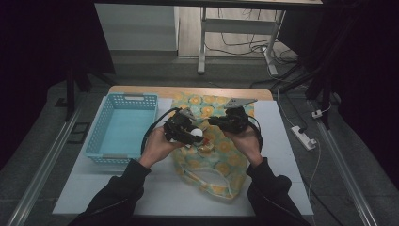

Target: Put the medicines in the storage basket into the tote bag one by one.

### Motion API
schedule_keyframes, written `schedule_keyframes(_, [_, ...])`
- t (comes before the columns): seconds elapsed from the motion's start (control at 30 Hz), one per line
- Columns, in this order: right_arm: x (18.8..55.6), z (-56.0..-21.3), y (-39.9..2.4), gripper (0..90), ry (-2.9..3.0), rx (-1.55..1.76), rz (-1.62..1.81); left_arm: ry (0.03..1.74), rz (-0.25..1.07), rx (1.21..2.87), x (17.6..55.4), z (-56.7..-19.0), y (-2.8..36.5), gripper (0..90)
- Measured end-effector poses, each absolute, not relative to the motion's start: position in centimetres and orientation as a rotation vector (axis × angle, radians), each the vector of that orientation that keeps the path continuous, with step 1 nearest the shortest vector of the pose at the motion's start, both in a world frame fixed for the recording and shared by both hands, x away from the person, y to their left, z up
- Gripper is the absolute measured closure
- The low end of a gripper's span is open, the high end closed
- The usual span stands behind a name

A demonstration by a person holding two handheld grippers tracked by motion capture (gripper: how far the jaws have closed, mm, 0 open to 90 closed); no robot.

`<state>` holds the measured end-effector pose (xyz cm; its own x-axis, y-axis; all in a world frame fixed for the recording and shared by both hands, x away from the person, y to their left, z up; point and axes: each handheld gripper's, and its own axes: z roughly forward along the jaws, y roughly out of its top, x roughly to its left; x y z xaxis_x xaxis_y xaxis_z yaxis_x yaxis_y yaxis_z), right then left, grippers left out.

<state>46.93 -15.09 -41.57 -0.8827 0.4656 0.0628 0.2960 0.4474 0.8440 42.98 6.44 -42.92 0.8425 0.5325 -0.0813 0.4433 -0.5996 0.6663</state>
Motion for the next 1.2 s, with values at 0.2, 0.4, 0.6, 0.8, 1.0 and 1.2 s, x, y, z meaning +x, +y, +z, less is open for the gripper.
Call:
schedule_keyframes(0.2, [46.9,-41.6,-15.0,90.0,2.520,0.668,1.408,0.729,0.181,2.312,44.4,-43.7,5.4,50.2])
schedule_keyframes(0.4, [46.8,-41.6,-15.0,90.0,2.518,0.663,1.407,0.771,0.188,2.308,45.9,-44.5,5.3,50.2])
schedule_keyframes(0.6, [46.9,-41.7,-14.9,90.0,2.521,0.662,1.404,0.801,0.180,2.298,47.1,-45.5,5.3,50.2])
schedule_keyframes(0.8, [47.0,-41.9,-15.0,90.0,2.524,0.667,1.396,0.819,0.193,2.289,47.8,-46.2,5.2,50.2])
schedule_keyframes(1.0, [47.1,-42.0,-14.9,90.0,2.530,0.669,1.390,0.824,0.176,2.292,48.3,-46.9,4.9,50.1])
schedule_keyframes(1.2, [47.1,-42.0,-15.0,90.0,2.531,0.671,1.385,0.810,0.150,2.288,48.3,-47.4,4.4,49.9])
